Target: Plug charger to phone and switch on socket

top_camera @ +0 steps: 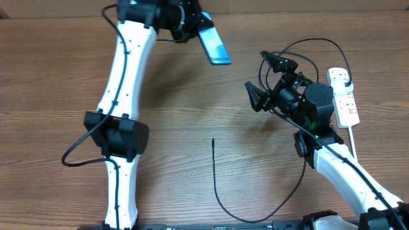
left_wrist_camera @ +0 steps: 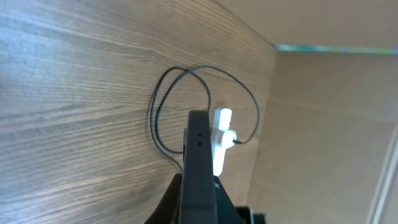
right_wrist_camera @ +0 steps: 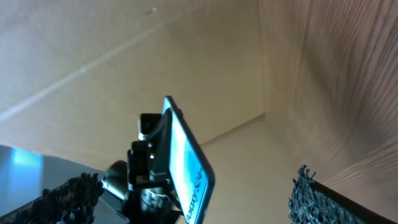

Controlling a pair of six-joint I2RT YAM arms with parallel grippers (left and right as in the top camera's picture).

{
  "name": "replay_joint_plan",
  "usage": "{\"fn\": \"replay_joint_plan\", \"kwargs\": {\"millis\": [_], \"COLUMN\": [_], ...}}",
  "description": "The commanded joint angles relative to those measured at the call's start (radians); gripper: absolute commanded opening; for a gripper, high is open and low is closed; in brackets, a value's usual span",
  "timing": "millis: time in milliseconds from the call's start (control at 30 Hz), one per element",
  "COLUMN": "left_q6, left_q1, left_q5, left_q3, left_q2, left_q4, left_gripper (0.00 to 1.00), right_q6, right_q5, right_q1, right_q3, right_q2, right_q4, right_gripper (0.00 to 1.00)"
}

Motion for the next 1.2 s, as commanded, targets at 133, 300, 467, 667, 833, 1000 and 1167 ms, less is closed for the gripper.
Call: {"fn": "replay_joint_plan", "kwargs": {"millis": [133, 300, 467, 667, 833, 1000, 1167], "left_q6": [0.248, 0.393, 0.511, 0.515, 0.514, 0.513, 0.51], "left_q1": [0.071, 0.09, 0.09, 0.097, 0.114, 0.129, 0.13], "left_q5": [0.241, 0.316, 0.362, 0.358, 0.358, 0.361, 0.361], "left_q3": [0.003, 0.003, 0.003, 0.003, 0.003, 0.003, 0.003], "left_q2": [0.003, 0.003, 0.003, 0.003, 0.003, 0.003, 0.003], "left_q4": [-0.024, -0.036, -0.055, -0.048, -0.035, -0.04, -0.042], "left_gripper": [0.04, 0.04, 0.04, 0.04, 0.04, 0.04, 0.04], "right_q6": [-0.392, -0.591, -0.83, -1.128, -1.332, -1.391, -1.388], "right_q5": [-0.041, -0.083, -0.078, -0.035, 0.115, 0.302, 0.267], "right_q1": [0.002, 0.002, 0.003, 0.008, 0.07, 0.159, 0.193], "right_q3": [0.029, 0.073, 0.206, 0.387, 0.439, 0.438, 0.433], "right_q2": [-0.013, -0.013, -0.013, -0.013, -0.013, -0.011, -0.008], "right_q4": [0.01, -0.034, -0.327, -0.738, -1.025, -1.243, -1.292], "right_gripper": [1.0, 1.0, 1.0, 1.0, 1.0, 1.0, 1.0]}}
